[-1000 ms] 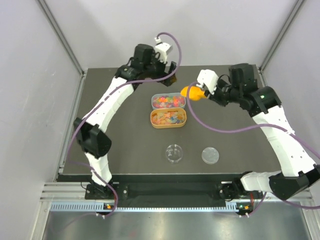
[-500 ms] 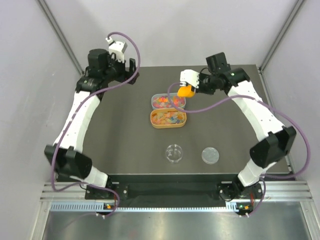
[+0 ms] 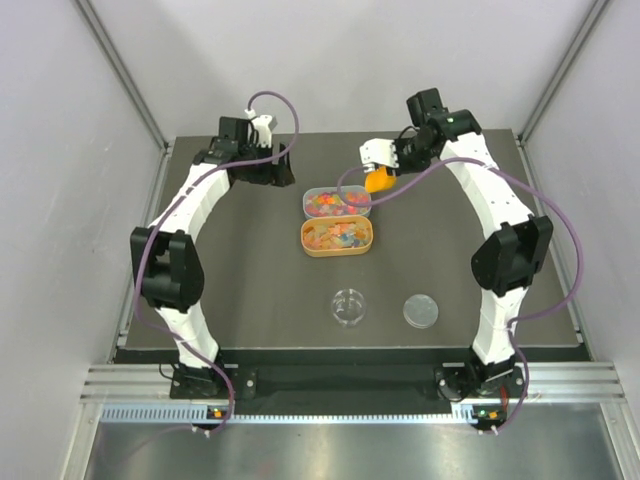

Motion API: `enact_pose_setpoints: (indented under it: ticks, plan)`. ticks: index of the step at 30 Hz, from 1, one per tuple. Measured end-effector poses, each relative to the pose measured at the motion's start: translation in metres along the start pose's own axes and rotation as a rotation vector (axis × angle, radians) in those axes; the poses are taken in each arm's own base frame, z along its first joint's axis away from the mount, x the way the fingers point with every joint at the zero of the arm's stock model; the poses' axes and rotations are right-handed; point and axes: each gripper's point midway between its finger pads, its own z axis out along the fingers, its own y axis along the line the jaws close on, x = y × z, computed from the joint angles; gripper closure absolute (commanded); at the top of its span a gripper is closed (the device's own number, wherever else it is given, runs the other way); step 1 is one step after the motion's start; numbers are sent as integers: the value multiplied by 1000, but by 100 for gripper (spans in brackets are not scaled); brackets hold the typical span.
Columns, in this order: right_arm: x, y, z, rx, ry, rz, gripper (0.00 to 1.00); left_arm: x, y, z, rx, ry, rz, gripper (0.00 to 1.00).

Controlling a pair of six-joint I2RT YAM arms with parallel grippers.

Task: Pack the candies
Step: Scoop the fake candies from the storage box.

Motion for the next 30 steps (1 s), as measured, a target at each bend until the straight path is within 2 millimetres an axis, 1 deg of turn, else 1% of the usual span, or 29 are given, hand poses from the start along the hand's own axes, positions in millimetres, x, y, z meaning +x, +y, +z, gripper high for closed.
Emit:
enact_pose_setpoints:
  ticks: [5,11,13,15,18,21,30]
  plan:
    - [1,4,5,-51,-4,-49,100,13,10,22,-16,35,-32,12]
    - [-1,10,8,-93,-5,-96,100,45,31,55,-63,123,-74,12]
    - [-2,9,12,-99,-3,-108,100,54,36,63,-73,148,-82,12]
    - [-3,8,14,-105,1,-125,100,60,38,68,-79,161,-89,12]
    - [-5,11,19,-123,15,-151,100,61,38,69,-80,165,-101,14]
    - [-7,13,23,-140,33,-185,100,56,38,71,-79,145,-105,14]
    - [-8,6,28,-154,112,-270,100,52,37,73,-74,120,-116,14]
